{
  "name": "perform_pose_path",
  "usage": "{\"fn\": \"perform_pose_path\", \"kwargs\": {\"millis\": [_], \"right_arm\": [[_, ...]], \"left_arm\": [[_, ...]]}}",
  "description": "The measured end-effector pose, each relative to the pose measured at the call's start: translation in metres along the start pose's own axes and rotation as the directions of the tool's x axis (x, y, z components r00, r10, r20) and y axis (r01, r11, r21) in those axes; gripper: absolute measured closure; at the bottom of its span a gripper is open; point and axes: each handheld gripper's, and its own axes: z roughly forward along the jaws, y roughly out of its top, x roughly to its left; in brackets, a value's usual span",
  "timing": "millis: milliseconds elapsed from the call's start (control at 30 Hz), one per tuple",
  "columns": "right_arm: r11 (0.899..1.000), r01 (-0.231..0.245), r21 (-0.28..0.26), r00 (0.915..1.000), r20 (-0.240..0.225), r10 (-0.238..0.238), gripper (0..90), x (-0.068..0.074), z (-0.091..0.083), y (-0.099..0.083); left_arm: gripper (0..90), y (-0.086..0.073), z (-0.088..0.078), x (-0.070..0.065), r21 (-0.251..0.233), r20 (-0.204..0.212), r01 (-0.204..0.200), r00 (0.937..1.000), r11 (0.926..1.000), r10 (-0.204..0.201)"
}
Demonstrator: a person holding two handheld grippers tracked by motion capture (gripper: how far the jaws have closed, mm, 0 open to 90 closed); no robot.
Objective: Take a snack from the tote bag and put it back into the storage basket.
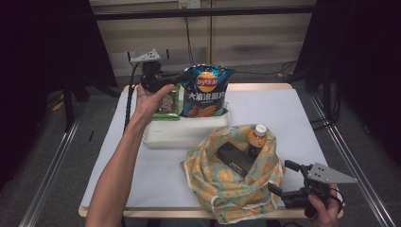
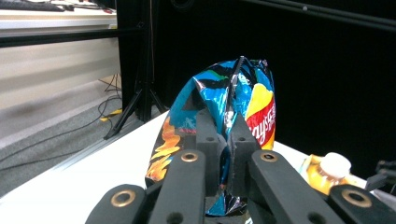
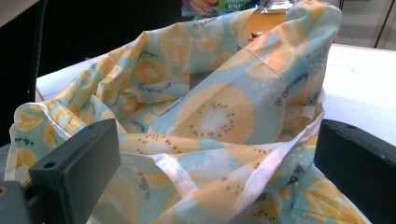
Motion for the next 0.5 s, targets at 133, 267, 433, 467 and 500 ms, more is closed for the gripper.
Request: {"fn": "perform_pose_path", "kwargs": {"millis": [133, 267, 433, 467, 500], "right_arm": [[1.0, 0.007, 0.001, 0.9999, -0.009, -0.007, 0.0, 0.0, 0.001, 0.0], [1.0, 0.005, -0.002, 1.0, -0.002, -0.005, 0.0, 0.0, 0.001, 0.0], [1.0, 0.011, 0.0, 0.9999, -0.007, -0.011, 0.0, 0.0, 0.001, 0.0], [1.0, 0.008, 0.003, 0.9999, -0.007, -0.008, 0.0, 0.001, 0.001, 0.0], [1.0, 0.009, 0.003, 0.9999, -0.01, -0.009, 0.0, 0.001, 0.001, 0.0]], "left_arm": [[86.5, -0.009, 0.005, 0.01, -0.006, -0.006, 0.024, 0.9997, 0.9997, -0.024], [86.5, -0.019, 0.011, 0.018, 0.014, -0.017, 0.037, 0.9992, 0.9992, -0.037], [86.5, -0.034, 0.016, 0.033, 0.038, -0.037, 0.07, 0.997, 0.9969, -0.068], [86.5, -0.035, 0.017, 0.034, 0.042, -0.042, 0.071, 0.9967, 0.9966, -0.069], [86.5, -0.037, 0.018, 0.037, 0.05, -0.047, 0.069, 0.9967, 0.9964, -0.067]]}}
